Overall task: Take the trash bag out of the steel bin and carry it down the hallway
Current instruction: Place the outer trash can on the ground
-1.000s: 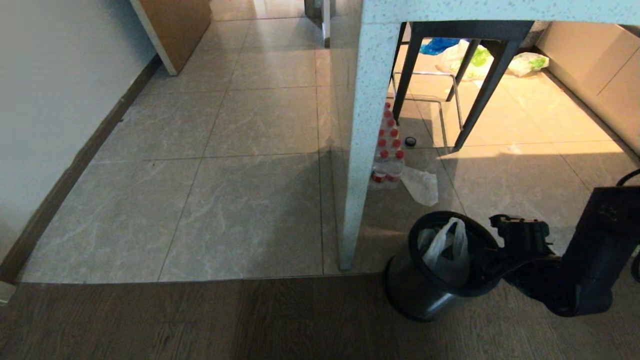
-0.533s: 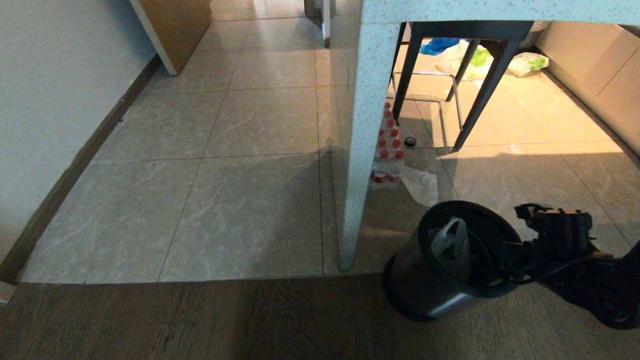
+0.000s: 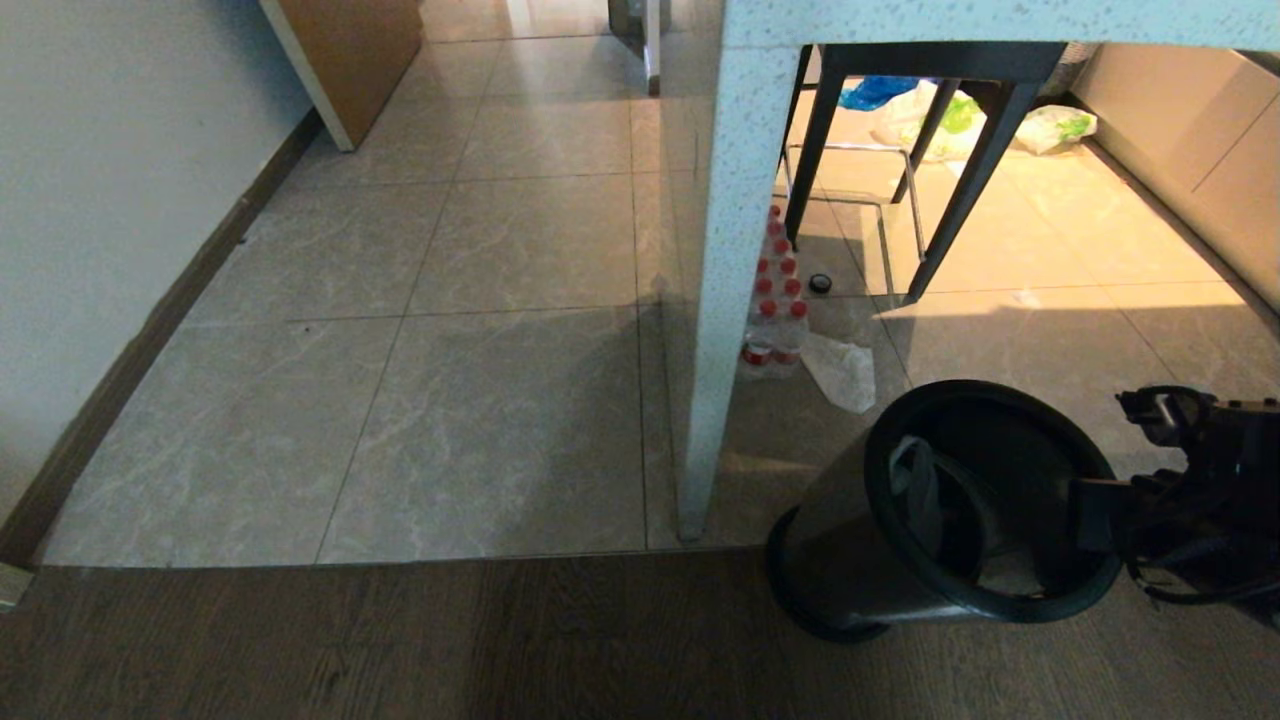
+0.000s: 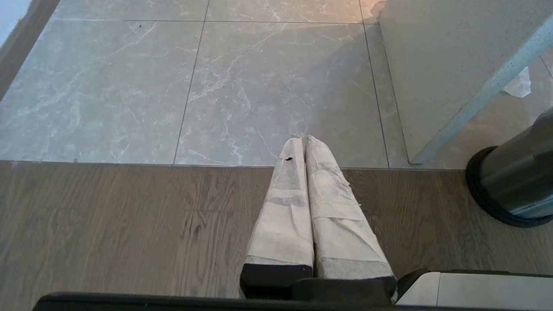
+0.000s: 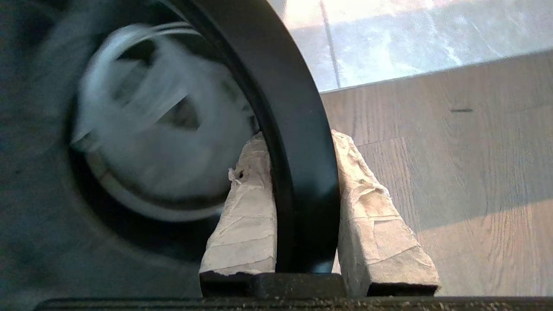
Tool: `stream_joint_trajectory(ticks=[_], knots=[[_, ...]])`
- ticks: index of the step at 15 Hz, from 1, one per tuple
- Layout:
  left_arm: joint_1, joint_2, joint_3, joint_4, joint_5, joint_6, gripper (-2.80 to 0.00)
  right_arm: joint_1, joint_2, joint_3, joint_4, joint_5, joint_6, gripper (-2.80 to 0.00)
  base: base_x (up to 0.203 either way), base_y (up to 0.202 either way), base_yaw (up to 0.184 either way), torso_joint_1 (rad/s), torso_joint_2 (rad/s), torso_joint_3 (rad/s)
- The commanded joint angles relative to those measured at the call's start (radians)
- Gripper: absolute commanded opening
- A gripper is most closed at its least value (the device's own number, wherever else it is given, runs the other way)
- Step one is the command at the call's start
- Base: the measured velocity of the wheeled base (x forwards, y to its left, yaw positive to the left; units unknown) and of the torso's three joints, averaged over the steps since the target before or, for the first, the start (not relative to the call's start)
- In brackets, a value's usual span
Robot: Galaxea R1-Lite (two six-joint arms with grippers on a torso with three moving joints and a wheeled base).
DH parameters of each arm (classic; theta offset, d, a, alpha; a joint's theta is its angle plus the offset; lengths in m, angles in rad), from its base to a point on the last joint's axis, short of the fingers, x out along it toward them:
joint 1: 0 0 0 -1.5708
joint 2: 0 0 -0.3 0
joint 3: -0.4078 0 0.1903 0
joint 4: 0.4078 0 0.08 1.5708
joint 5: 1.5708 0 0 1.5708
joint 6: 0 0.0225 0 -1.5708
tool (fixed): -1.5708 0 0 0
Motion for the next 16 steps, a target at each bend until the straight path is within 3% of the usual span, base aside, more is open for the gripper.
stream_joint_trajectory(ticks=[1,3,7,9,16], knots=[[0.000,0.000,0.002,0.000,0.000,-0.001,-2.80,0.002,-0.095,0.005,0.024,0.011,-0.003,-2.80,0.000,0.000,0.000,0.000,0.00,0.000],[0.000,-0.002,0.000,0.000,0.000,-0.001,-2.80,0.002,-0.114,-0.005,0.061,0.014,-0.004,-2.80,0.000,0.000,0.000,0.000,0.00,0.000],[0.000,0.000,0.000,0.000,0.002,-0.001,-2.80,0.002,-0.432,-0.107,0.296,0.022,-0.005,-2.80,0.000,0.000,0.000,0.000,0.00,0.000],[0.000,0.000,0.001,0.000,0.000,-0.001,-2.80,0.001,-0.500,-0.165,0.415,0.024,-0.003,-2.80,0.000,0.000,0.000,0.000,0.00,0.000],[0.000,0.000,0.002,0.000,0.002,-0.001,-2.80,-0.009,-0.626,-0.592,1.030,-0.005,0.029,-2.80,0.000,0.000,0.000,0.000,0.00,0.000]])
